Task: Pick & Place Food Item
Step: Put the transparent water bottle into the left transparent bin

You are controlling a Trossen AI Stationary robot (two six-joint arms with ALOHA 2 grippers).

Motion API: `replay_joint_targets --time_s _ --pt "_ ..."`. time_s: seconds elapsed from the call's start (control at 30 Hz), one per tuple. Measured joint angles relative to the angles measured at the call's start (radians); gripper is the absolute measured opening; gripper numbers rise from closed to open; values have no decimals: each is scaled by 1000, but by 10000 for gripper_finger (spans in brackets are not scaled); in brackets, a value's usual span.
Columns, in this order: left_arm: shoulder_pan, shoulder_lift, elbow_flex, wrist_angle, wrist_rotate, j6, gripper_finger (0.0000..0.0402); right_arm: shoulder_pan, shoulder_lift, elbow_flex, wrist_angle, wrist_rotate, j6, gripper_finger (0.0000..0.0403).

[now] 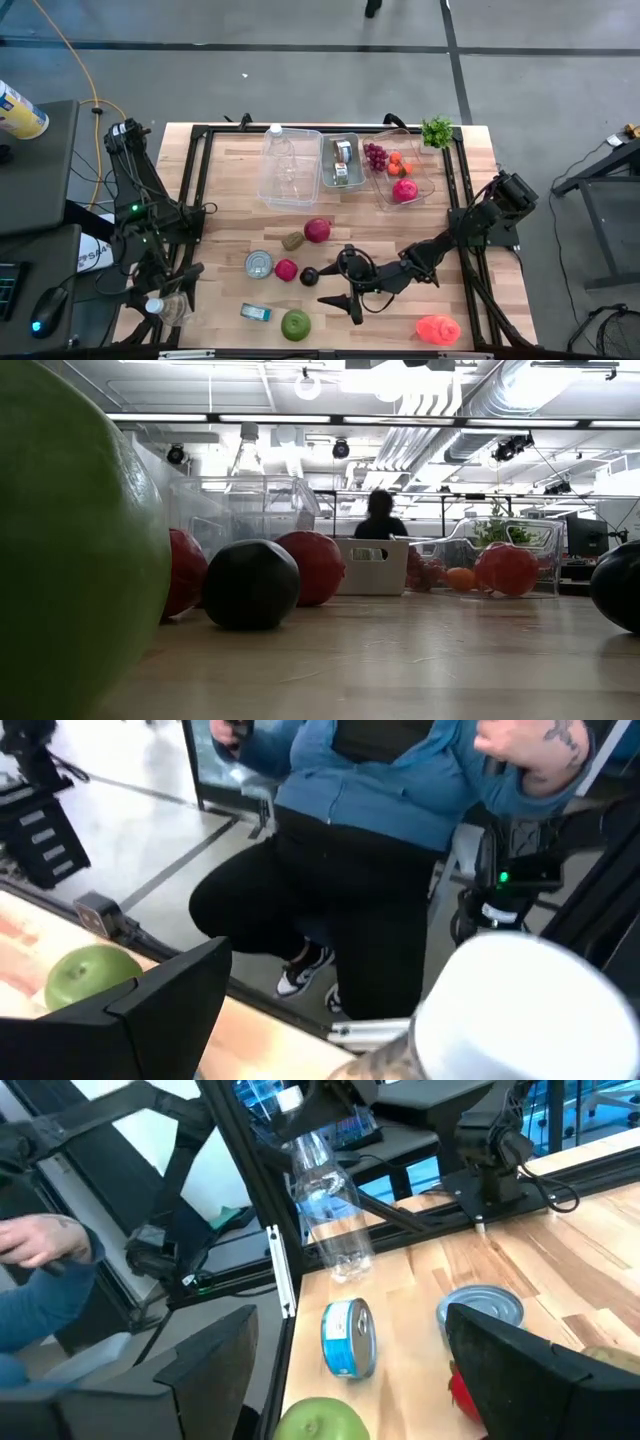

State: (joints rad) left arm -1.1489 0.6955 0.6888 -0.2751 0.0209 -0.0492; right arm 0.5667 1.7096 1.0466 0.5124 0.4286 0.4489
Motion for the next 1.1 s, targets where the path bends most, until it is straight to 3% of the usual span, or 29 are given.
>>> replay_joint_targets --time_s 0.33,0.6,0.97,1.1 --pt "2 -1 0 25 8 -1 378 16 0 0 -45 0 19 311" --pt "2 -1 0 17 9 -3 290 16 0 0 -46 0 25 311" --pt "4 -1 0 20 8 -33 130 16 0 0 -46 0 26 311" --pt "4 0 0 35 0 -33 119 16 0 0 -46 0 26 311"
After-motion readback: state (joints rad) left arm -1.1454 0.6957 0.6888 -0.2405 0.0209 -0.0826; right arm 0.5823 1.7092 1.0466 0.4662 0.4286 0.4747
